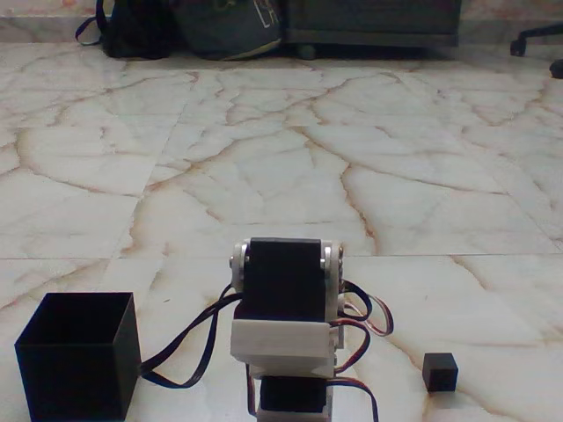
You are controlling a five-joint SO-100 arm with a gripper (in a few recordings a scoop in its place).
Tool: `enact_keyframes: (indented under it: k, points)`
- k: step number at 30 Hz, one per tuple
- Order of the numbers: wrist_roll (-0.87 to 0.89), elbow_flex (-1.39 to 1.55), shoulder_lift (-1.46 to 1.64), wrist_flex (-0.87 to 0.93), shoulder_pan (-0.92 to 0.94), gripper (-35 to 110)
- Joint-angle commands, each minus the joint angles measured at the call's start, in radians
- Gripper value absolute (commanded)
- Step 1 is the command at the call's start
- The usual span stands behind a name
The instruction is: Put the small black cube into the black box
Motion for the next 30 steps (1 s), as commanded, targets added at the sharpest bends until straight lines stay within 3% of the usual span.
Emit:
enact_keyframes:
  k: [1,5,10,14,20,24,30]
  points:
    - [-0.043,-0.002,0.005,-0.014,0.002,4]
    - [-0.04,-0.031,-0.011,-0.018,0.008,5]
    - [-0.057,-0.39,-0.264,0.123,0.028,5]
    - [-0.233,-0.629,-0.509,0.104,0.215,6]
    - [-0.39,-0.943,-0.79,0.081,0.344,8]
    - [-0.6,-1.184,-0.93,0.176,0.479,8]
    - [-0.709,-1.491,-1.137,0.298,0.563,8]
